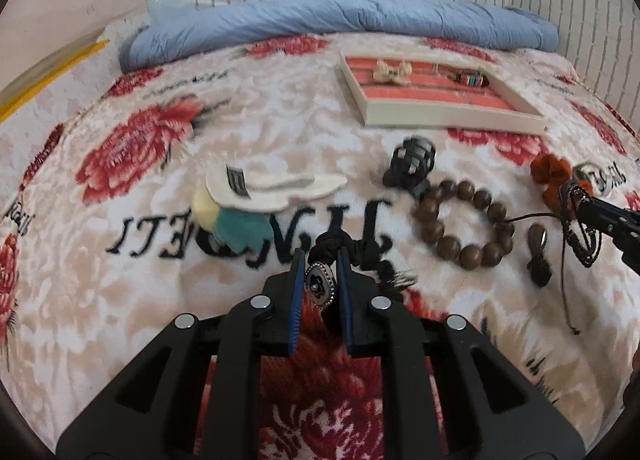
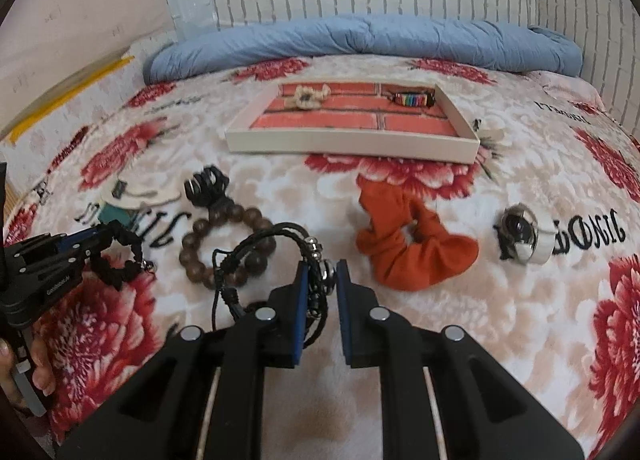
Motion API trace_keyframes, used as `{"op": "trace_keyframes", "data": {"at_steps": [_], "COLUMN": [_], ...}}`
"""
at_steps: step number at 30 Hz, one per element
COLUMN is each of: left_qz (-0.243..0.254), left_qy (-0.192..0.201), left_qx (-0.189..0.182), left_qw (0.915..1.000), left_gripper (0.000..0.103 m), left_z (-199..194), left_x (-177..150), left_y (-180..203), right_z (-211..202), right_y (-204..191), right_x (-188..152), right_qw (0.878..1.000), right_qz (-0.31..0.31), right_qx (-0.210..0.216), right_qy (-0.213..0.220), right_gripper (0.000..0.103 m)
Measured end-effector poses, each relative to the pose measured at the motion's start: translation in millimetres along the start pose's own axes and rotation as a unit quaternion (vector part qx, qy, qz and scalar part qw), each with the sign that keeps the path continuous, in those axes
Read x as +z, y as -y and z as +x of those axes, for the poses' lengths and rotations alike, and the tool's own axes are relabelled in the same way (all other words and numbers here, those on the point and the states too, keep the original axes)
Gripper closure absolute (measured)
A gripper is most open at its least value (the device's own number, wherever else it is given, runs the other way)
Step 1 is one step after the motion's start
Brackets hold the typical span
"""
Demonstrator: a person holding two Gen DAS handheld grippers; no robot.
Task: Organize jewelry
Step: 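Carry both items into the tray and open both tools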
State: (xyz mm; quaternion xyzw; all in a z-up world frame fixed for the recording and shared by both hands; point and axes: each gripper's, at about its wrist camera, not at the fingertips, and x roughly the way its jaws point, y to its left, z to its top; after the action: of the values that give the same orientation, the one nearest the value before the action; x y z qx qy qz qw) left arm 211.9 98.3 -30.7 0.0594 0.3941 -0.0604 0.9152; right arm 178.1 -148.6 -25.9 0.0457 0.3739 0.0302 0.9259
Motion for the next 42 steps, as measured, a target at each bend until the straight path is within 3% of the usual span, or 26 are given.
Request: {"op": "trace_keyframes", "data": {"at_steps": [8, 20, 31, 42], "left_qz": [0.002, 0.002, -0.009, -0.014], "left_qy": [0.033, 0.079, 0.079, 0.036], "left_qx": [0.004, -0.014, -0.03, -0.043], "left_qw": [0.9994, 0.9968, 0.9964, 0.9983], "left_gripper": [0.089, 0.088, 0.088, 0.088], "left_z": [-21, -21, 34, 118], "left_x": [38, 134, 213, 253], "left_y": [10, 49, 91, 116], "right_z": [-6, 2, 46, 112], "right_y": [15, 51, 95, 119], "right_x": [31, 115, 190, 223], "right_qw": [0.999, 0.997, 0.997, 0.997], "right_qz": [0.007, 0.015, 0.013, 0.004], "right_qx": [0.02, 0.008, -0.027, -0.061], "right_qy": [0.031, 0.072, 0.071, 0.037], "right_gripper": [0.089, 0.089, 0.089, 0.089]}}
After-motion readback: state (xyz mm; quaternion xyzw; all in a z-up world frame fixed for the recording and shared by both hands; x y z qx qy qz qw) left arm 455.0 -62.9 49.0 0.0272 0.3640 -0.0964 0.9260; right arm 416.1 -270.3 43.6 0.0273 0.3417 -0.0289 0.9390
